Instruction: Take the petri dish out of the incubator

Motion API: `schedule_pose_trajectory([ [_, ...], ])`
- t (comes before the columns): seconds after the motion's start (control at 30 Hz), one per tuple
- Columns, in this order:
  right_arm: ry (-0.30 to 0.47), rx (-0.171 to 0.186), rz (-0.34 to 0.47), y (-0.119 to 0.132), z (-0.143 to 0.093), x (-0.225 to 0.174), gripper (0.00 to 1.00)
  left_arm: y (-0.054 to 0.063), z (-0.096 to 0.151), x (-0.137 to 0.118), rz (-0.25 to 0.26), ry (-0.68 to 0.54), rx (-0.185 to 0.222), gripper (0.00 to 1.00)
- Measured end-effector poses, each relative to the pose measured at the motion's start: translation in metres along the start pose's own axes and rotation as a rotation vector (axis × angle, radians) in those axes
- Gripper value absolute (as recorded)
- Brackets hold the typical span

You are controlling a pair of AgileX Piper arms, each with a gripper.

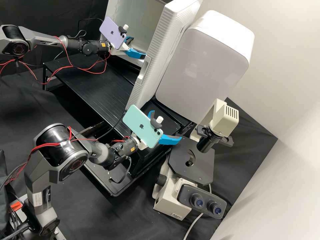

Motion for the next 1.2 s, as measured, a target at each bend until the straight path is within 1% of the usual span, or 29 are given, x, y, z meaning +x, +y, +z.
schedule_pose_trajectory([
  [0.43, 0.0, 0.0, 0.0, 0.0, 0.0, 0.0, 1.0, 0.0, 0.0, 0.0, 0.0, 0.0, 0.0, 0.0],
  [0.57, 0.0, 0.0, 0.0, 0.0, 0.0, 0.0, 1.0, 0.0, 0.0, 0.0, 0.0, 0.001, 0.006, 0.0],
  [0.77, 0.0, 0.0, 0.0, 0.0, 0.0, 0.0, 1.0, 0.0, 0.0, 0.0, 0.0, 0.003, 0.0, 0.0],
  [0.9, 0.0, 0.0, 0.0, 0.0, 0.0, 0.0, 1.0, -0.002, -0.001, -0.001, -0.001, 0.009, 0.007, 0.0],
  [0.93, 0.0, 0.0, 0.0, 0.0, 0.0, 0.0, 1.0, -0.002, -0.001, -0.002, 0.004, 0.01, 0.016, 0.0],
  [0.97, 0.0, 0.0, 0.0, 0.0, 0.0, 0.0, 1.0, -0.004, -0.002, -0.003, 0.004, 0.01, 0.022, 0.0],
  [1.03, 0.0, 0.0, 0.0, 0.0, 0.0, 0.0, 1.0, -0.003, -0.001, -0.01, 0.009, -0.004, 0.031, 0.0],
  [1.07, 0.0, 0.0, 0.0, 0.0, 0.0, 0.0, 1.0, -0.004, -0.001, -0.012, 0.003, -0.01, 0.033, 0.0],
  [1.2, 0.0, 0.0, 0.0, 0.0, 0.0, 0.0, 1.0, -0.001, 0.002, -0.028, -0.016, -0.037, 0.044, 0.0],
])
